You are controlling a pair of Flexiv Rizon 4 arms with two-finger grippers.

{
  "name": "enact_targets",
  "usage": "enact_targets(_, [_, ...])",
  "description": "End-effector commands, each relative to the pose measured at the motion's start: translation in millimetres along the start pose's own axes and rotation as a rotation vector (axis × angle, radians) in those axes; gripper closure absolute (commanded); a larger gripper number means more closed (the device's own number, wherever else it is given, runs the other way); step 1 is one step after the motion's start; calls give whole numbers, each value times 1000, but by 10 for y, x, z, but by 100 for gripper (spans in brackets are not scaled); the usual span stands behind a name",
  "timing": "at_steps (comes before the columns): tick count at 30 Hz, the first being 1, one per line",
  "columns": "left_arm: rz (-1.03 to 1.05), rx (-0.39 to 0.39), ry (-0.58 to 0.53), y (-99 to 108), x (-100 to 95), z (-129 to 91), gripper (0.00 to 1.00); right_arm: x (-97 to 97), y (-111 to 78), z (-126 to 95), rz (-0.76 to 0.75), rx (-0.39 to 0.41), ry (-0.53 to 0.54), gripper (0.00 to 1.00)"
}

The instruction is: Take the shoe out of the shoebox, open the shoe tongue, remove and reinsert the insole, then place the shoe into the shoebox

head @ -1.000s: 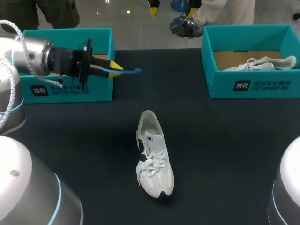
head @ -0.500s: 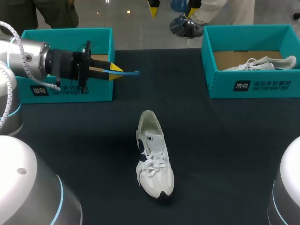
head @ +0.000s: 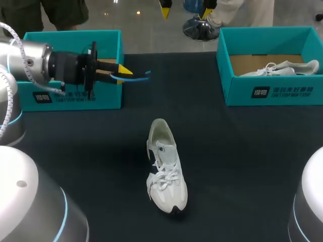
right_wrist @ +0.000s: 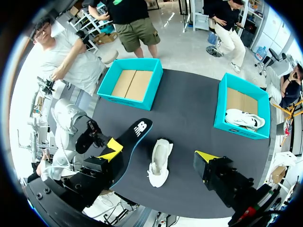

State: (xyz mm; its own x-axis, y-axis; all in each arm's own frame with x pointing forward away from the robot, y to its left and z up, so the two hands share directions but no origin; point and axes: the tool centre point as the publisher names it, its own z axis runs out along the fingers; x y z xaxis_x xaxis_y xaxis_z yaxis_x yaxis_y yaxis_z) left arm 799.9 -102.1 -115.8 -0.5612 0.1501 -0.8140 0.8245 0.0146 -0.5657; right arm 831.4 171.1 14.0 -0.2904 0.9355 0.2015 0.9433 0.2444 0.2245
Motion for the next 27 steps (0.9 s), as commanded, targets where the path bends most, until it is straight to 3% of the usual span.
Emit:
enact_targets(1, [375,7,-98,-87,-77,-59,100,-3,9,2,0,2,0,0])
enact_targets(3, [478,38,-117,-124,-105,-90,100,-3,9,2,0,2,0,0])
enact_targets(14, [677,3,-115,-204,-126,-86,100,-3,9,2,0,2,0,0])
enact_targets(27, [642,-123,-45,96,55,-43,100,-3,9,2,0,2,0,0])
